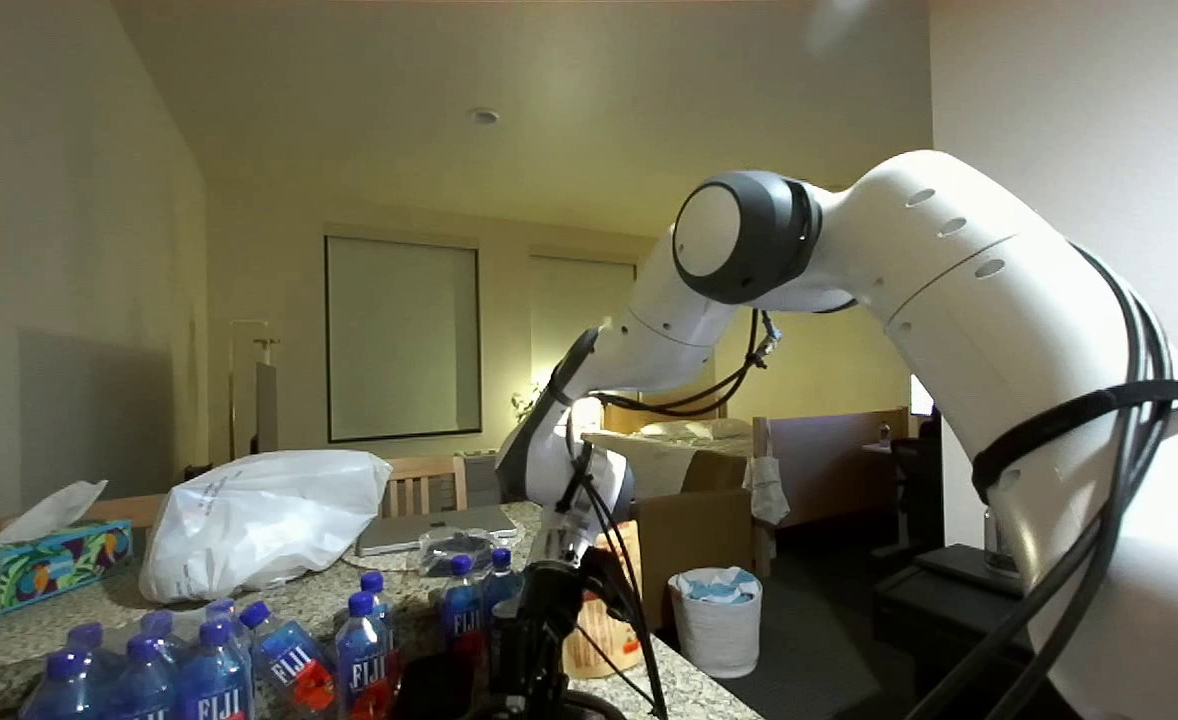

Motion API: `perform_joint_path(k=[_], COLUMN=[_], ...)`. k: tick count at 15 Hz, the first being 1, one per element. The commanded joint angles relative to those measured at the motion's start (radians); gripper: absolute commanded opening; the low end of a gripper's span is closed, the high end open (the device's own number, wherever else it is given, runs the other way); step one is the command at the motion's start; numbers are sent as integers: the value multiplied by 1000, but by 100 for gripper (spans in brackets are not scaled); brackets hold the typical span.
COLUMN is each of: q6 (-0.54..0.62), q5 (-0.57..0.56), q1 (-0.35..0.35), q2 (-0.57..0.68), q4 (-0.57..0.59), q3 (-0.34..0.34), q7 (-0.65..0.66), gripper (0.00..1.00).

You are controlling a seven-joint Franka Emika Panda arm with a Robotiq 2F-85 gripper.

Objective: Put the lid on the cooker

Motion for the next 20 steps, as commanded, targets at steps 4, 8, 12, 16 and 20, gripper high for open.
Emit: perform_joint_path(k=[4, 8, 12, 16, 20], q6=[5, -23, -35, -28, -205], q5=[7, -7, -5, -4, -115], q1=[-5, -1, 7, 30, 36], q2=[-171, -230, -321, -432, -390], q4=[-139, -168, -213, -267, -168], q3=[-6, -16, -21, -27, -52], q7=[-83, -125, -157, -150, -146], gripper=[3, 3, 3, 3, 3])
